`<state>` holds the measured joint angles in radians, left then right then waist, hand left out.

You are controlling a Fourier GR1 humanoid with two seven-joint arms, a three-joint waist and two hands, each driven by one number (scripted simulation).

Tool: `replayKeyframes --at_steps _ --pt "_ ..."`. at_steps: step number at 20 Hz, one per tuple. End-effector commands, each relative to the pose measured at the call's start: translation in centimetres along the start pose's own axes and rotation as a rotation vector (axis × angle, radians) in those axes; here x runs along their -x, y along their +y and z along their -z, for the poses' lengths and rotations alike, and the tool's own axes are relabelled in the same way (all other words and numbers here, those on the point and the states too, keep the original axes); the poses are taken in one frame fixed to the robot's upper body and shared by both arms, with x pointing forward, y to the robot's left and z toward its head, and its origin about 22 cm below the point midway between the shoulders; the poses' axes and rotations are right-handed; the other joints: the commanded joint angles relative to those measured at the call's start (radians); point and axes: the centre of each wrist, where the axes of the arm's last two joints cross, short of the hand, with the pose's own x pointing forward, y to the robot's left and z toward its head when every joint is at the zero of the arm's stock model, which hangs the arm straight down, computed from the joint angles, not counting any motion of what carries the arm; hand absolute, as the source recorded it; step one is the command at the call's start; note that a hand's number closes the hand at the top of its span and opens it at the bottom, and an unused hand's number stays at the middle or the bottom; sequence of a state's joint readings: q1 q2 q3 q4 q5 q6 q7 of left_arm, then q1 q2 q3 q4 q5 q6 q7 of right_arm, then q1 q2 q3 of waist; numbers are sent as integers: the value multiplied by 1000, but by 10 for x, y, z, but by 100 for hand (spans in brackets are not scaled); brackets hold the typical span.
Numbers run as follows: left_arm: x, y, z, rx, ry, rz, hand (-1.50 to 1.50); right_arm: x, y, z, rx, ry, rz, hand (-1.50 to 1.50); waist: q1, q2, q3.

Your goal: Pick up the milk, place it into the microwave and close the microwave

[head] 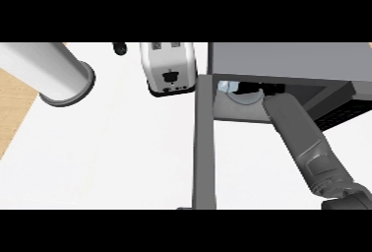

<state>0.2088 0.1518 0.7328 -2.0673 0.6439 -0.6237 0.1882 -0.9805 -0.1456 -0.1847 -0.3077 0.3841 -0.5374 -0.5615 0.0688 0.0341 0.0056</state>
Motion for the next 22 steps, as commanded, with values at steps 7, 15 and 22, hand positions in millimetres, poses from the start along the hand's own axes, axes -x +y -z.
replayKeyframes --at_steps 7,15,22 --pt "9 -4 19 42 9 -12 -150 6 -31 21 135 -59 -224 150 35 19 -3" --pt "7 -5 24 48 -3 6 -150 59 -63 -12 283 226 -514 -150 52 37 -7" --pt "15 -4 28 52 22 25 -150 29 -41 7 168 18 -404 -150 63 32 1"
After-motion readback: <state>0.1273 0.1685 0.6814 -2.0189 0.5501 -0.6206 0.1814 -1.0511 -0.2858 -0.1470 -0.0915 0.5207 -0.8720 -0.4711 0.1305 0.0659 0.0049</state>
